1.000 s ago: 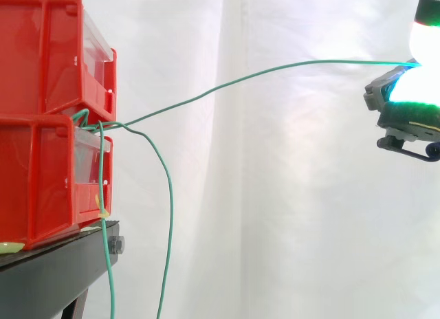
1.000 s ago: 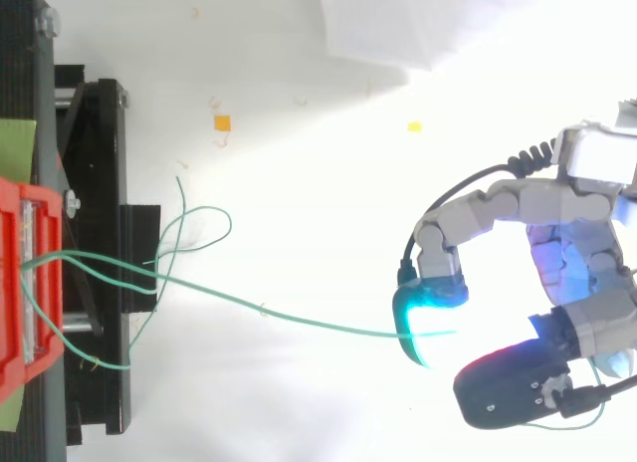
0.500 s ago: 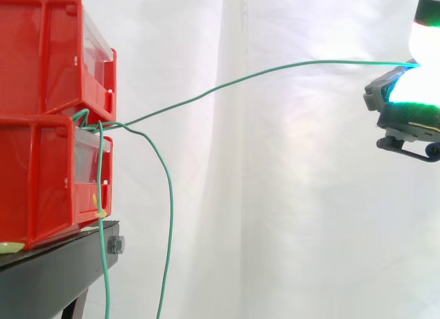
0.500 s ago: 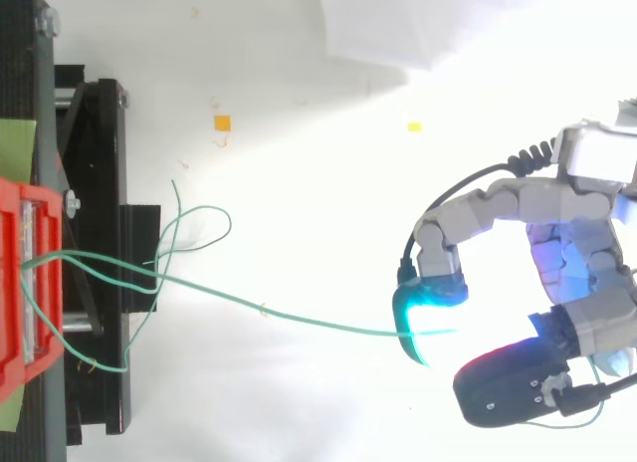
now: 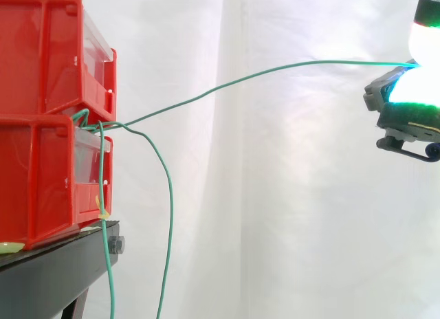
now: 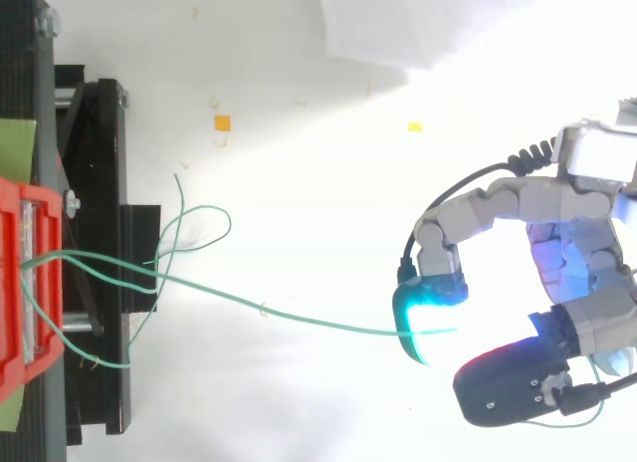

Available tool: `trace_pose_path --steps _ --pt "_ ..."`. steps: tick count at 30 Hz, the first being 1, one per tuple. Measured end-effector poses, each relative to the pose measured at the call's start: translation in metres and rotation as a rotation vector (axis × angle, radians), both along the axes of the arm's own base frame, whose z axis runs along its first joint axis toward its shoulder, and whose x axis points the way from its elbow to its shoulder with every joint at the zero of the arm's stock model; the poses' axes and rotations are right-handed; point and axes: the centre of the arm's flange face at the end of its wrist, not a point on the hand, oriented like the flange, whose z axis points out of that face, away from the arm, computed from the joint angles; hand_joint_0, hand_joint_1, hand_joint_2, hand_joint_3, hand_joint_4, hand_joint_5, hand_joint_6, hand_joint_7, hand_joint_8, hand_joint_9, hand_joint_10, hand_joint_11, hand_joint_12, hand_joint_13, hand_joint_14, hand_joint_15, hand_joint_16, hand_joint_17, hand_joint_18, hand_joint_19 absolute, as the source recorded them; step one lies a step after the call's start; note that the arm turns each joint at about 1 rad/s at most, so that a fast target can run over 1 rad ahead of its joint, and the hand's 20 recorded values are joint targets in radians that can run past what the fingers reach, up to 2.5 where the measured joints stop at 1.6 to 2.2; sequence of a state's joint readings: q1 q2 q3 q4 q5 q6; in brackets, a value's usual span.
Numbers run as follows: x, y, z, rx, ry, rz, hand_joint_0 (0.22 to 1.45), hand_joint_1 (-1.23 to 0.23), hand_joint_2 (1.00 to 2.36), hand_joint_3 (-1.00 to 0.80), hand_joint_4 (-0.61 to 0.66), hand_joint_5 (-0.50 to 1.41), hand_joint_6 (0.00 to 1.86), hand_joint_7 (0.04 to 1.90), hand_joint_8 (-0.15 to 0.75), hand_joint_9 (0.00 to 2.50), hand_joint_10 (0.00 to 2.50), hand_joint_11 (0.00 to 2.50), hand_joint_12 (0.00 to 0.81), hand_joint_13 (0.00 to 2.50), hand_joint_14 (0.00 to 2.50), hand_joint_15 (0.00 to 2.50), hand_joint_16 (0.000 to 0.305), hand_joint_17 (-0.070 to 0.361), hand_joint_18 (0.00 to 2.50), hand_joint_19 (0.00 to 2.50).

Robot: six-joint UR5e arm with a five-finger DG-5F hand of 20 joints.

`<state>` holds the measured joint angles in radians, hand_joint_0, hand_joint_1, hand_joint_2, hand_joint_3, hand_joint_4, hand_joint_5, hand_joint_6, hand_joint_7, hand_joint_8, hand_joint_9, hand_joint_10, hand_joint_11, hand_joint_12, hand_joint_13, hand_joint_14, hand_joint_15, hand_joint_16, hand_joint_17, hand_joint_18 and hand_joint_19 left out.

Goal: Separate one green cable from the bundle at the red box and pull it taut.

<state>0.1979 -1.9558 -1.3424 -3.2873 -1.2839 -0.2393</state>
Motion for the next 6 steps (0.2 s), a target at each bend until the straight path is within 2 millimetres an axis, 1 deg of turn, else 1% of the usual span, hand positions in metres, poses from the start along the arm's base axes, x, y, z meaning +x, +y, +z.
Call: trace_pose_path --steps 6 --pt "0.0000 0.0001 -0.0001 0.000 0.000 0.000 0.73 -0.74 1.01 -0.07 -0.04 0.16 0.50 1.32 0.221 2.20 0.02 0.68 0.415 1.71 0.02 0.77 0.046 0.103 1.24 0.87"
